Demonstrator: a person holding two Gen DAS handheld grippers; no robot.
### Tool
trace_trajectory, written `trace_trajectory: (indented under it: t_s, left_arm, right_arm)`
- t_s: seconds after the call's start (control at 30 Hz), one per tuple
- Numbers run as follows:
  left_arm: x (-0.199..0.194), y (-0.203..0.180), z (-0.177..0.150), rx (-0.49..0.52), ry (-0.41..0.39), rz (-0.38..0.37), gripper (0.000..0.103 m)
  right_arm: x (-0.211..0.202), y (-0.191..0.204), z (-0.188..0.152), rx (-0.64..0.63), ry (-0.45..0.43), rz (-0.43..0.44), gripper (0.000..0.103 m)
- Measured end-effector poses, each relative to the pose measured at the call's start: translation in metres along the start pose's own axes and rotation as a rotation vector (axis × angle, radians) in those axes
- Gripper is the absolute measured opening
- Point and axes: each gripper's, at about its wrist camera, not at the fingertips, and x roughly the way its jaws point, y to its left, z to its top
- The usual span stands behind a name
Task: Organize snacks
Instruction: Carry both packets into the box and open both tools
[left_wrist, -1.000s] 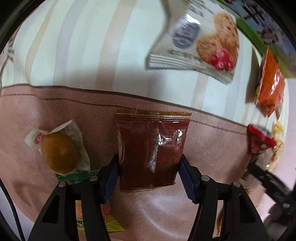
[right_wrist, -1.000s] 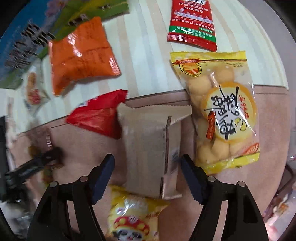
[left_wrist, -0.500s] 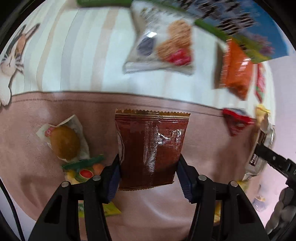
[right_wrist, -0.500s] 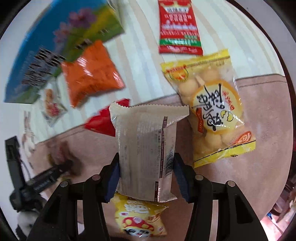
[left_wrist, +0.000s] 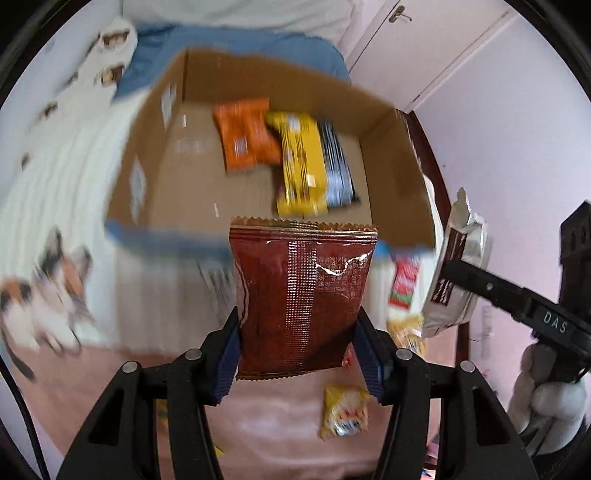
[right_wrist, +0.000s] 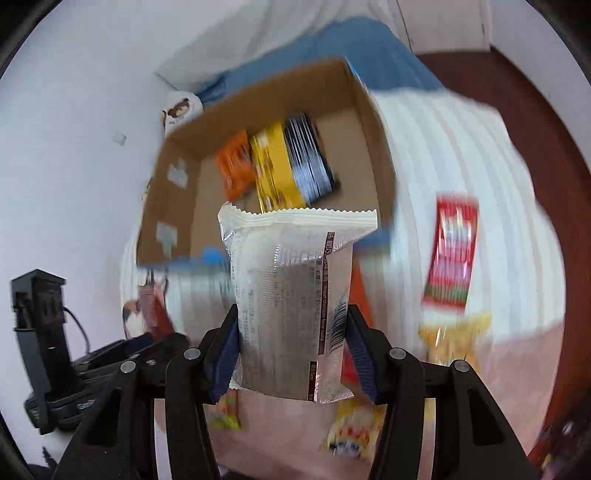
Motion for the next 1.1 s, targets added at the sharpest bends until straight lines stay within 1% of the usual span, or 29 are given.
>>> trace_trajectory:
  t_s: [0.03, 0.07, 0.13, 0.17, 0.23, 0.3, 0.33, 0.4, 0.5, 0.6, 0.67, 0.7, 0.73, 0.77, 0.8, 0.83, 0.87, 0.9, 0.93, 0.97, 1.03, 1.1]
  left_arm:
    - [-0.003, -0.001, 0.016, 0.006, -0.015, 0.019, 0.053]
    - [-0.006, 0.006, 0.027, 0.012, -0.025, 0.038, 0.054]
    - [0.005, 0.001, 0.062, 0.011, -0.035, 0.085, 0.054]
    - [0.007, 0.005, 0.073, 0.004, -0.037, 0.092, 0.054]
    - [0.019, 0.012, 0.106, -0.015, -0.024, 0.112, 0.054]
    - [0.026, 0.022, 0.13, -0.038, -0.009, 0.124, 0.054]
    - [0.029, 0.028, 0.144, -0.048, 0.004, 0.13, 0.054]
    - [0.047, 0.038, 0.167, -0.063, 0.029, 0.139, 0.054]
    - [0.068, 0.054, 0.198, -0.07, 0.076, 0.179, 0.054]
    - [0.09, 0.065, 0.222, -0.075, 0.108, 0.213, 0.054]
    - [0.102, 0.07, 0.233, -0.072, 0.126, 0.232, 0.054]
    - [0.106, 0.071, 0.234, -0.069, 0.134, 0.249, 0.054]
    - [0.112, 0.073, 0.237, -0.072, 0.146, 0.281, 0.054]
    - [0.116, 0.075, 0.239, -0.072, 0.15, 0.297, 0.055]
    - [0.118, 0.075, 0.24, -0.064, 0.149, 0.293, 0.056]
    - [0.119, 0.074, 0.241, -0.056, 0.142, 0.288, 0.056]
    - [0.12, 0.076, 0.242, -0.051, 0.133, 0.286, 0.059]
    - [0.123, 0.076, 0.244, -0.043, 0.126, 0.274, 0.069]
    - [0.123, 0.077, 0.245, -0.041, 0.126, 0.262, 0.074]
    - [0.123, 0.077, 0.244, -0.044, 0.123, 0.247, 0.075]
    - [0.121, 0.077, 0.24, -0.049, 0.118, 0.236, 0.076]
    - [0.114, 0.073, 0.233, -0.054, 0.107, 0.227, 0.076]
  right_arm:
    - [0.0, 0.006, 0.017, -0.026, -0.013, -0.022, 0.057]
    - [-0.001, 0.01, 0.034, -0.047, -0.02, -0.04, 0.057]
    - [0.009, 0.015, 0.065, -0.07, -0.022, -0.066, 0.057]
    - [0.013, 0.016, 0.079, -0.083, -0.021, -0.083, 0.057]
    - [0.023, 0.017, 0.108, -0.101, -0.02, -0.119, 0.057]
    - [0.036, 0.015, 0.131, -0.104, -0.007, -0.144, 0.057]
    - [0.044, 0.014, 0.141, -0.103, 0.003, -0.154, 0.057]
    - [0.059, 0.01, 0.16, -0.094, 0.027, -0.171, 0.057]
    - [0.084, 0.006, 0.182, -0.098, 0.064, -0.207, 0.057]
    - [0.104, 0.002, 0.192, -0.107, 0.091, -0.236, 0.057]
    - [0.117, -0.001, 0.2, -0.108, 0.105, -0.254, 0.057]
    - [0.124, -0.002, 0.204, -0.109, 0.113, -0.264, 0.058]
    - [0.131, -0.003, 0.207, -0.105, 0.121, -0.28, 0.059]
    - [0.137, -0.005, 0.208, -0.103, 0.125, -0.296, 0.061]
    - [0.144, -0.006, 0.211, -0.111, 0.135, -0.313, 0.077]
    - [0.149, -0.008, 0.213, -0.109, 0.139, -0.321, 0.087]
    - [0.153, -0.01, 0.215, -0.097, 0.143, -0.303, 0.088]
    - [0.156, -0.011, 0.215, -0.082, 0.15, -0.296, 0.091]
    - [0.159, -0.011, 0.215, -0.076, 0.148, -0.295, 0.092]
    - [0.161, -0.01, 0.215, -0.082, 0.144, -0.293, 0.093]
    - [0.164, -0.01, 0.212, -0.088, 0.146, -0.3, 0.094]
    - [0.164, -0.011, 0.211, -0.076, 0.141, -0.289, 0.095]
